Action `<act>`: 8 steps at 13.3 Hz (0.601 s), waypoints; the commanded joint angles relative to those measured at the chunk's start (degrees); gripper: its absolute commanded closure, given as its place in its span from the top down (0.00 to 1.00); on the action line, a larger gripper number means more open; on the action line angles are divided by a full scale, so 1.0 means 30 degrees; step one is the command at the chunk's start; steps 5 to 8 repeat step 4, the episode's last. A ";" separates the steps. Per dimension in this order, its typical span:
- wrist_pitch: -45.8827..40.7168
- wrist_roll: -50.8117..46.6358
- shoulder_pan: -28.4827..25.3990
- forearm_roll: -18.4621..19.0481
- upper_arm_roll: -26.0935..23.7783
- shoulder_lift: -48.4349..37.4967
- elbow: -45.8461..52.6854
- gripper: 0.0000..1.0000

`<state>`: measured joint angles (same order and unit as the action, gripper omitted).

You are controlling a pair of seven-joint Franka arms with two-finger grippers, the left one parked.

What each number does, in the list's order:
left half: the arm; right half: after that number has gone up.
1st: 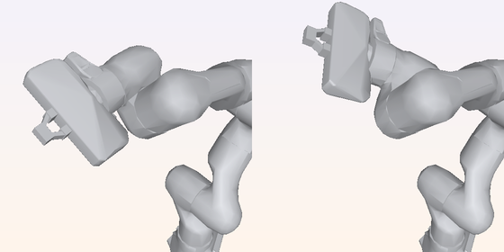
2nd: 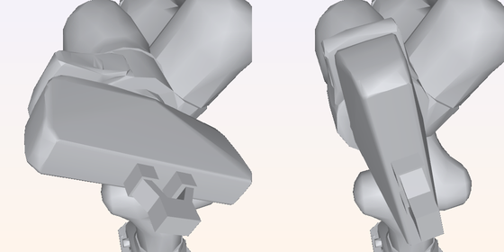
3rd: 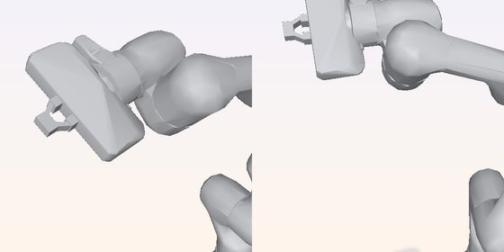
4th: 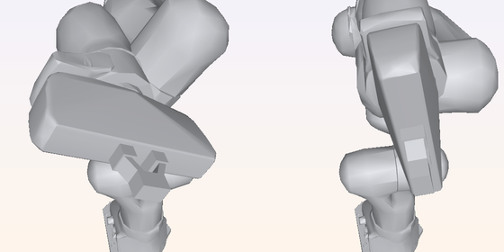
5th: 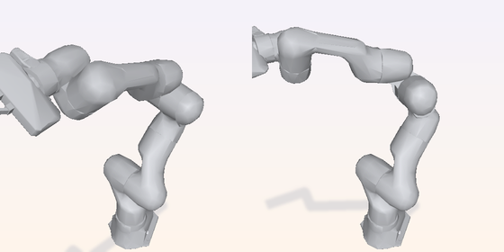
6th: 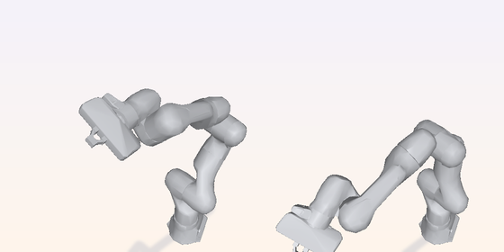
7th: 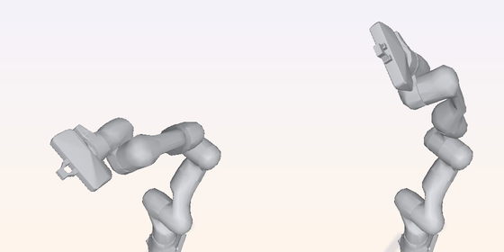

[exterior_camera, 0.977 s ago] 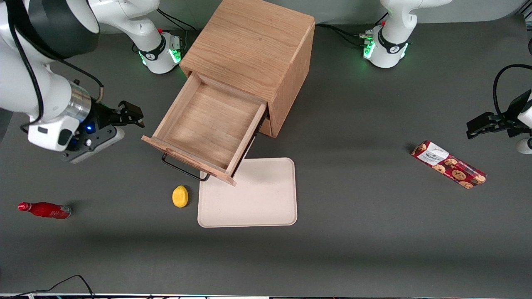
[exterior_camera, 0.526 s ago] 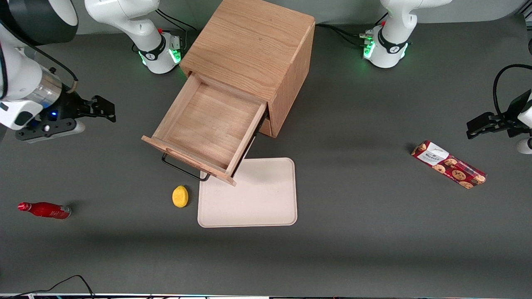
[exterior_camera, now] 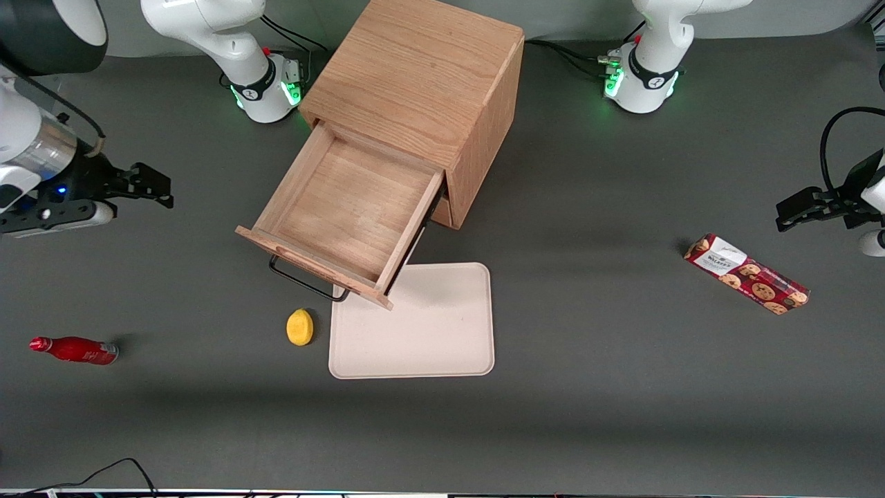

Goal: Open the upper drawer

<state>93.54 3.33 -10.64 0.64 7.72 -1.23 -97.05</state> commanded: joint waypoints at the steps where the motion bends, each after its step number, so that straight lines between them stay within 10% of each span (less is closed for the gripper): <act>1: -0.0183 -0.0435 0.0908 0.0403 -0.0376 0.0964 0.1234 1.00; 8: -0.0183 -0.0377 0.1815 0.0345 -0.0814 0.1053 0.1382 1.00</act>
